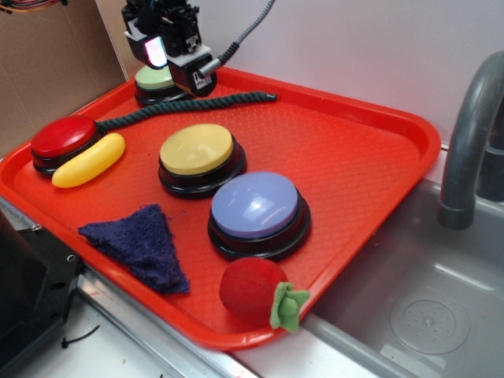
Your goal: Push the yellow button.
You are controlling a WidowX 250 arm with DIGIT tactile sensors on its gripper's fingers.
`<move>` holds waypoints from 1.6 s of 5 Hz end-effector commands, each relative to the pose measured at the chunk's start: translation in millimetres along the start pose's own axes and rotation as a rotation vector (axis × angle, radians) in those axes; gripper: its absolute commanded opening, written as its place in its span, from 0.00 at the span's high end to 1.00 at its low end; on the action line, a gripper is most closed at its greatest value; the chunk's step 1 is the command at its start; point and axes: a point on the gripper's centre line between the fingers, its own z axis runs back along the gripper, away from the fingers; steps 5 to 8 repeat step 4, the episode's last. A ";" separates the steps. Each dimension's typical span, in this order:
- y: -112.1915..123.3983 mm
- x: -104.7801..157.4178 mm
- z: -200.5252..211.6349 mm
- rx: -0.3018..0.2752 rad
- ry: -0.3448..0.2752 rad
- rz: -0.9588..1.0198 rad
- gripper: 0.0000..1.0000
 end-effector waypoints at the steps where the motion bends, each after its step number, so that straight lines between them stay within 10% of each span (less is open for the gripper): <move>1: 1.1 9.2 34.3 -0.019 -0.109 -0.003 0.00; 8: -0.4 9.7 61.8 -0.030 -0.137 -0.038 0.00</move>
